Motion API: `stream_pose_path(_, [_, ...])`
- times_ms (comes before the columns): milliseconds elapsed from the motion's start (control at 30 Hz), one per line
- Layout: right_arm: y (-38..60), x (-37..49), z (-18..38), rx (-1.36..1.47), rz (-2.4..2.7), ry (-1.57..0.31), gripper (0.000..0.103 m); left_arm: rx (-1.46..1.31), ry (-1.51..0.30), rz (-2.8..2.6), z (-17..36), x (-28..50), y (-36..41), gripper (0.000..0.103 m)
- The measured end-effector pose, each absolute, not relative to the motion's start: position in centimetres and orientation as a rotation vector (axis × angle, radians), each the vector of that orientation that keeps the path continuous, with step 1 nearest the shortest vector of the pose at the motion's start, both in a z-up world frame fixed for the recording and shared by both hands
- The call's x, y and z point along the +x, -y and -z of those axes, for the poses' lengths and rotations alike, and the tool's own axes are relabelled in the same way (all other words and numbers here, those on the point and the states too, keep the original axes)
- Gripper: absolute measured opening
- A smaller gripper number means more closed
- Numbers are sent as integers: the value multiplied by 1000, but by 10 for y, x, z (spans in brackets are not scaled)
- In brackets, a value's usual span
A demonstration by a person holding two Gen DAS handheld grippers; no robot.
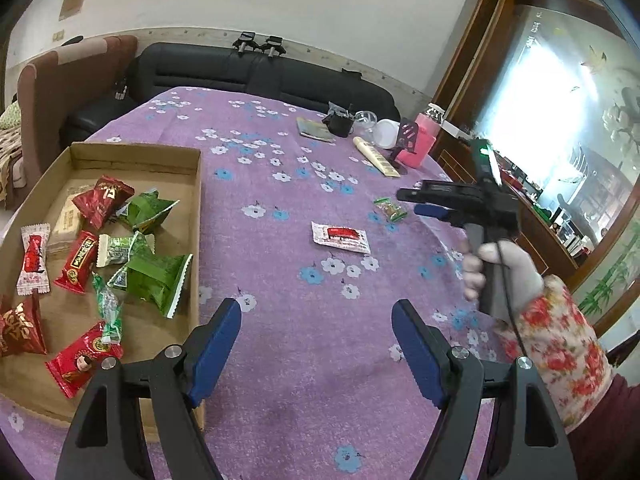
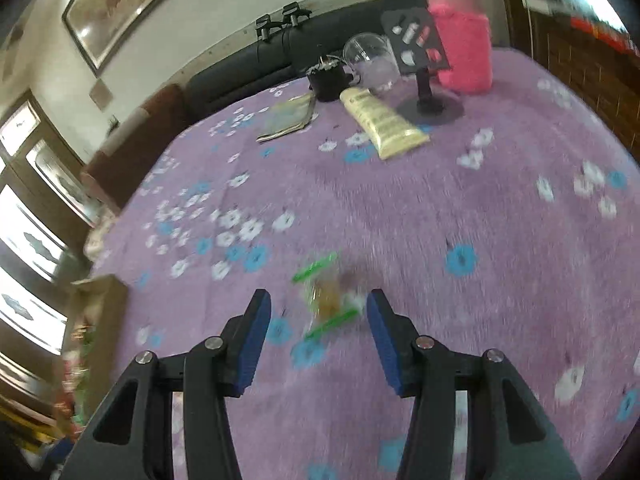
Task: Organize snacks
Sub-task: 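Grasp the clear bag of brown snack with the right tool, then grasp the red-white sauce packet with the left tool while the right holds the clear bag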
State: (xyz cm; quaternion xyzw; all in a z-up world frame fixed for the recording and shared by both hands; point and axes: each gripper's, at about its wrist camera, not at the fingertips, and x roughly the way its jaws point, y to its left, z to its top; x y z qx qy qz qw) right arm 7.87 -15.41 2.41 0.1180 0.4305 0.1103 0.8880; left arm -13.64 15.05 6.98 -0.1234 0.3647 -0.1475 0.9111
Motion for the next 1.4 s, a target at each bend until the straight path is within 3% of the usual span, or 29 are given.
stream_pose_path(167, [133,104,-6,163,-194,-947,48,-226,-749,290,-74,-136,-151,81])
stream_pose_path(200, [130,104,-4,152,-186,-947,41,-217,-750,291,-75,-134,-151,81])
stream_pose_path(233, [128,102,-4,131,-167,-944,27,-205,-752,295,-77,-132,-149,81])
stream_pose_path(367, [133,89,-8,137,-179,-967,23,-138,-763,350,-86,-114,-133,81])
stream_pose_path(567, [146,42,-13,233,-253,-981,22,28,-781,493,-92,-57,-82,81])
stream_pose_path(933, [170,29,-8,378,-344,-935,22,50,-991,541,-35,66,-34,81])
stream_pose_path(967, [170,28,-7,385,-345,-938,22,52,-1017,547,-30,68,-33,80])
stream_pose_path(1067, [172,30,-5,399,-349,-948,22,100,-1075,579,-17,62,-25,59])
stream_pose_path(1400, [167,33,-1,379,-352,-971,25,268,-1015,582,-25,-6,0,56])
